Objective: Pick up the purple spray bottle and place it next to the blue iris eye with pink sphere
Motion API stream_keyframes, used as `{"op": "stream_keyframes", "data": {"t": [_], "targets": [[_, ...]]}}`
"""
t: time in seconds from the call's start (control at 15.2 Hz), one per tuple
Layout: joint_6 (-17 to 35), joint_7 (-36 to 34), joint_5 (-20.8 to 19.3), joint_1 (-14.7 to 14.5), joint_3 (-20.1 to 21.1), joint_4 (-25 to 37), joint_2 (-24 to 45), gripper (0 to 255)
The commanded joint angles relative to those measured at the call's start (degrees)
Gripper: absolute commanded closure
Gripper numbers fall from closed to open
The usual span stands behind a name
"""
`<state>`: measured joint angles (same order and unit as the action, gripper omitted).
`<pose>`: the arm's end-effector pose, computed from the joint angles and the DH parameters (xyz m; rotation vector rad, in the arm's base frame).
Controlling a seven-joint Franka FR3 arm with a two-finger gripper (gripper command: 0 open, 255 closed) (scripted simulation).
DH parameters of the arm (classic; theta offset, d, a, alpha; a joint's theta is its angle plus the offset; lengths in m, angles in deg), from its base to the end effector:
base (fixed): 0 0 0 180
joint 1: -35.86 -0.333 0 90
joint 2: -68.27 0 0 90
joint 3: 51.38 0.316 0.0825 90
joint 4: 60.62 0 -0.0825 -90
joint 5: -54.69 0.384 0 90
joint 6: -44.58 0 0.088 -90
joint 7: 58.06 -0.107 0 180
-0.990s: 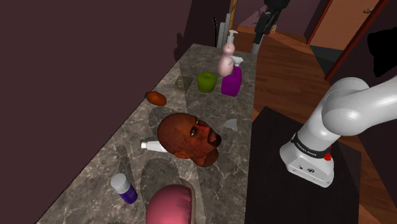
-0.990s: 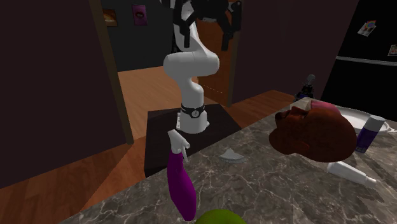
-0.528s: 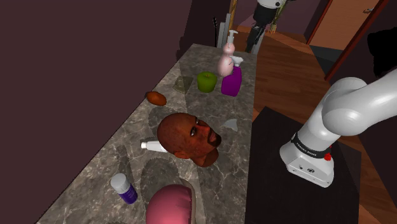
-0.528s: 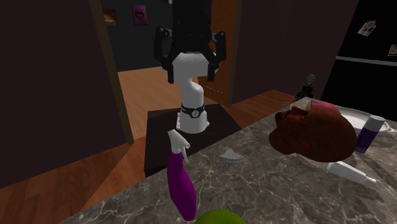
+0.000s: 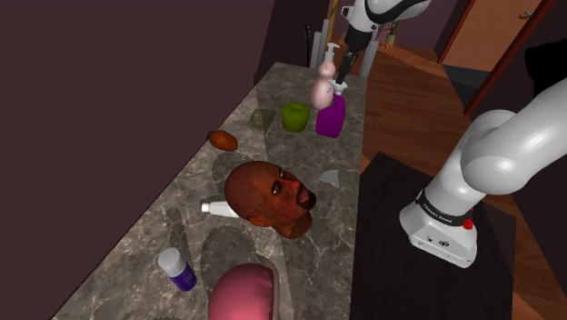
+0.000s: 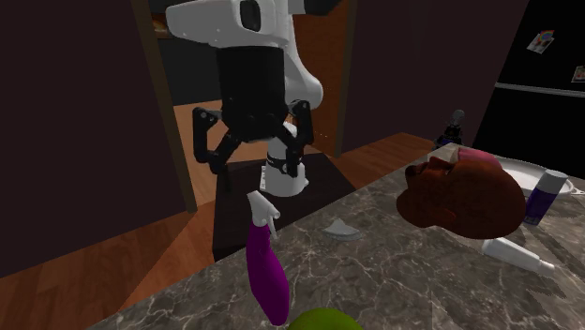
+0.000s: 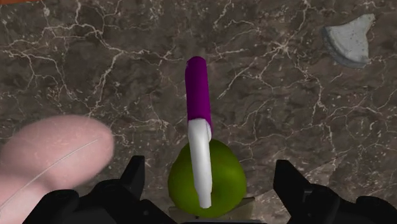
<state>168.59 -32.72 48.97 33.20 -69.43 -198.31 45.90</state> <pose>0.4259 -0.1274 0.4655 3.0955 0.3705 0.2177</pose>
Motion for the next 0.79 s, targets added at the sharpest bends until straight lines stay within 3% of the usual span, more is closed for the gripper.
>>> {"op": "stream_keyframes", "data": {"t": [0.0, 0.4, 0.73], "targets": [[1.96, 1.35, 0.52, -0.24, -0.84, -0.14, 1.74, 0], [7.48, 1.95, 1.21, -0.59, -1.55, -2.65, 4.83, 0], [7.48, 1.96, 1.21, -0.59, -1.55, -2.65, 4.83, 0]]}}
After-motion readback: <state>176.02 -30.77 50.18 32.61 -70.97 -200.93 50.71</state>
